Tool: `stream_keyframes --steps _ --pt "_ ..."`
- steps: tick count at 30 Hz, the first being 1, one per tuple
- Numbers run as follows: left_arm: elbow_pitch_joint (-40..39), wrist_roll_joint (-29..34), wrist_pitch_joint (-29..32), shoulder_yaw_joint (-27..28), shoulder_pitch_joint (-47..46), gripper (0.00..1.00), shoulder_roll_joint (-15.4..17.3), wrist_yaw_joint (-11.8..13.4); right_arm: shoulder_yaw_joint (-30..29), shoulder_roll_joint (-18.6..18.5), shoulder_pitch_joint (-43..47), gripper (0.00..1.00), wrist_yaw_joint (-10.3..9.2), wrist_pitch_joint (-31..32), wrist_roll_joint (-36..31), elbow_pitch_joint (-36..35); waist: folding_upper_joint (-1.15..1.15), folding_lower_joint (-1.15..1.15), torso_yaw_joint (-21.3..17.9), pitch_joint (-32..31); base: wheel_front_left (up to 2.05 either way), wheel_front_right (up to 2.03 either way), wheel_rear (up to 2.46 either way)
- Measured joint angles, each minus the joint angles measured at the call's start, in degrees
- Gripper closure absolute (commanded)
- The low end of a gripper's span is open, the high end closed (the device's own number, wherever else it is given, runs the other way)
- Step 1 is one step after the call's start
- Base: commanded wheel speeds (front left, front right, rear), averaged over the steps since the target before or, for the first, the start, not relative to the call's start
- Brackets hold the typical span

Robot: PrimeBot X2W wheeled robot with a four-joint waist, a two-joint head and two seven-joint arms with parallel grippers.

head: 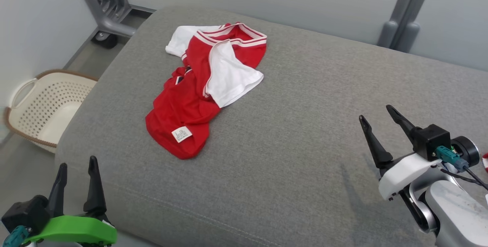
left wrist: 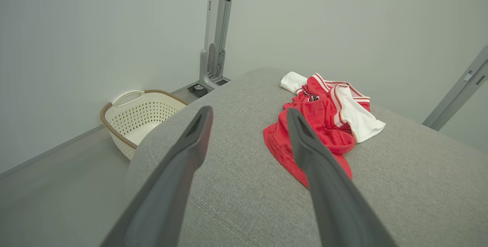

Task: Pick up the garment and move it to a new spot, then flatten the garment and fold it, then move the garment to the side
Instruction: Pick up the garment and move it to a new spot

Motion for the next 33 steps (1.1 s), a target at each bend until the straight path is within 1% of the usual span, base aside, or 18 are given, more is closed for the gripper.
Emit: stream_keyframes --steps 2,8,9,13,15,17,19,20,23,26,29,33 --pt "0.0 0.03 0.0 0.0 -0.01 0.0 -0.15 -0.12 -0.1 0.01 0.09 0.0 -0.01 0.0 -0.07 -0.01 0.0 0.0 0.74 -0.01 0.0 0.0 0.0" --pt "0.38 -0.12 0.0 -0.19 -0.07 0.0 -0.4 -1.56 -1.59 0.4 0.79 0.0 -0.46 0.0 -0.09 -0.58 0.0 0.0 4.31 0.16 0.0 0.0 0.0" --pt "0.64 -0.24 0.0 -0.43 -0.11 0.0 -0.4 -2.11 -1.96 0.32 1.14 0.0 -0.53 0.0 -0.1 -0.65 0.0 0.0 4.69 0.33 0.0 0.0 0.0" --pt "1.81 -1.25 0.07 -2.12 -1.8 0.0 -0.44 -3.71 -3.02 -0.57 2.0 0.0 -0.6 0.0 -0.59 -1.18 0.0 0.0 5.41 1.7 0.0 0.0 0.0" --pt "1.96 -3.08 1.11 -2.08 -3.84 0.0 -1.1 -4.35 -3.43 -0.96 2.02 0.0 -0.83 0.0 -1.05 -1.85 0.0 0.0 5.56 2.61 0.0 0.0 0.0" --pt "2.24 -4.28 2.72 -2.27 -5.92 0.0 -1.36 -5.03 -3.44 -1.1 1.99 0.0 -0.96 0.0 -1.76 -2.63 0.0 0.0 5.56 3.7 0.0 0.0 0.0" --pt "2.89 -6.9 4.86 -2.49 -8.2 0.0 -1.9 -6.0 -3.45 -1.34 1.89 0.0 -0.96 0.0 -2.03 -3.3 0.0 0.0 5.43 4.9 0.0 0.0 0.0" --pt "3.43 -7.46 5.63 -2.66 -9.58 0.0 -2.37 -6.01 -3.45 -1.56 1.7 0.0 -0.96 0.0 -2.09 -3.6 0.0 0.0 5.3 5.55 0.0 0.0 0.0" --pt "6.1 -10.29 10.28 -4.12 -13.95 0.0 -3.55 -6.77 -3.58 -2.37 1.32 0.0 -0.98 0.27 -2.53 -4.53 0.0 0.0 4.73 7.52 0.0 0.0 0.0" --pt "9.51 -11.21 14.54 -5.11 -17.88 0.0 -3.78 -6.77 -3.48 -2.65 1.22 0.0 -0.99 0.98 -2.99 -5.43 0.0 0.0 3.91 9.55 0.0 0.0 0.0" --pt "12.25 -12.62 16.86 -4.37 -21.34 0.0 -3.85 -6.76 -3.32 -3.05 0.62 0.0 -0.99 1.74 -3.6 -6.68 0.0 0.0 2.84 11.6 0.0 0.0 0.0" --pt "15.36 -14.93 19.2 -3.54 -25.23 0.0 -5.05 -6.73 -3.45 -4.37 -0.96 0.0 -1.0 2.37 -4.49 -8.27 0.0 0.0 1.1 14.32 0.0 0.0 0.0"
